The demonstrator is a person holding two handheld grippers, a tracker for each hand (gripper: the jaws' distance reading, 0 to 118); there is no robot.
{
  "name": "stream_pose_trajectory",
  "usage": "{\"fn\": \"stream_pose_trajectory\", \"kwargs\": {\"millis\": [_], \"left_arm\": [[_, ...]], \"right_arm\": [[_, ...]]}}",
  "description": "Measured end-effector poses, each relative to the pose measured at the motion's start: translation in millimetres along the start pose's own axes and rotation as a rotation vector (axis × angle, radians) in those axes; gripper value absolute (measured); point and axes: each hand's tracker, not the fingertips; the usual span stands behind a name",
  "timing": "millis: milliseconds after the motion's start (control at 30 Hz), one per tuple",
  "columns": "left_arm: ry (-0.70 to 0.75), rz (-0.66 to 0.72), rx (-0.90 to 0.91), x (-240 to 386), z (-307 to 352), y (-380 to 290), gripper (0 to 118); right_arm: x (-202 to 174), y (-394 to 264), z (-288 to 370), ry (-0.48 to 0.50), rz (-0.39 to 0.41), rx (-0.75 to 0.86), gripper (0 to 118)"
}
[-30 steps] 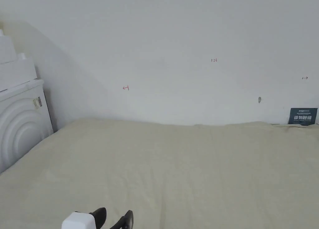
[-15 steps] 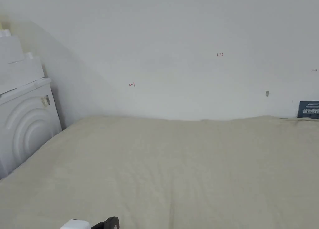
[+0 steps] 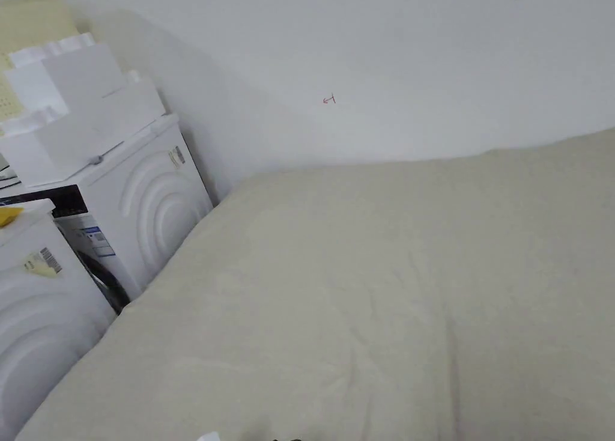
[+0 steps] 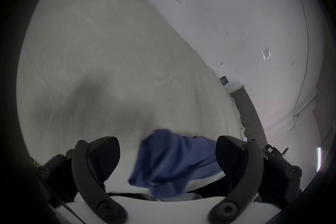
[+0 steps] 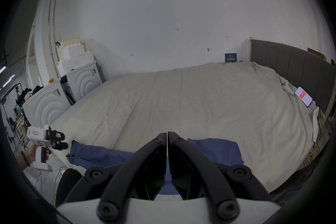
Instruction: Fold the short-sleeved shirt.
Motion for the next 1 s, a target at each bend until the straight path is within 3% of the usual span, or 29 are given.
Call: {"fn": "stream_pose_trajectory", "kwargs": {"millis": [133,267,433,500,567,600,633,667,700,800,1000], "left_arm": [[-0.023,0.050,-0.139,-26.9,-29.9,-2.8,111],[-0.126,0.037,-0.109,-20.2,-35.7,-4.0,118],[-0.122,-0.067,-0.186,-6.3,-44.3,-7.9,118],[-0.198,-0.058,-0.212,-5.6,-44.6,-6.3,116],[-0.314,0.033,-0.258,-7.6,-51.5,-7.6,93],[-0.294,0.047,-0.265,-9.5,-58.8,-8.2,75],[-0.192,0.047,-0.276,-11.8,-64.1,-8.7,35],[-0.128,0.012,-0.241,-13.1,-63.5,-7.1,24],[-0.101,0.005,-0.228,-15.1,-63.6,-6.1,23],[-0.209,0.090,-0.251,-16.4,-61.1,-6.6,21],[-0.128,0.102,-0.157,-8.6,-48.1,11.5,16]], "right_arm": [[1.6,1.0,0.2,-0.013,-0.023,-0.018,1],[2.5,2.4,-0.9,-0.033,-0.053,-0.031,1],[-0.1,2.8,-6.4,-0.021,-0.076,-0.049,1],[-2.4,2.2,-7.3,-0.020,-0.072,-0.057,1],[-3.3,1.4,-8.1,-0.012,-0.076,-0.063,1],[-3.5,0.9,-8.7,-0.010,-0.082,-0.065,1],[-3.8,0.0,-9.3,-0.009,-0.088,-0.067,1],[-3.7,-0.5,-9.7,-0.013,-0.093,-0.072,1],[-3.3,-0.9,-9.6,-0.015,-0.095,-0.075,1],[-0.5,-3.1,-7.6,-0.019,-0.107,-0.083,1],[4.4,-4.9,-5.5,-0.036,-0.145,-0.095,1]]}}
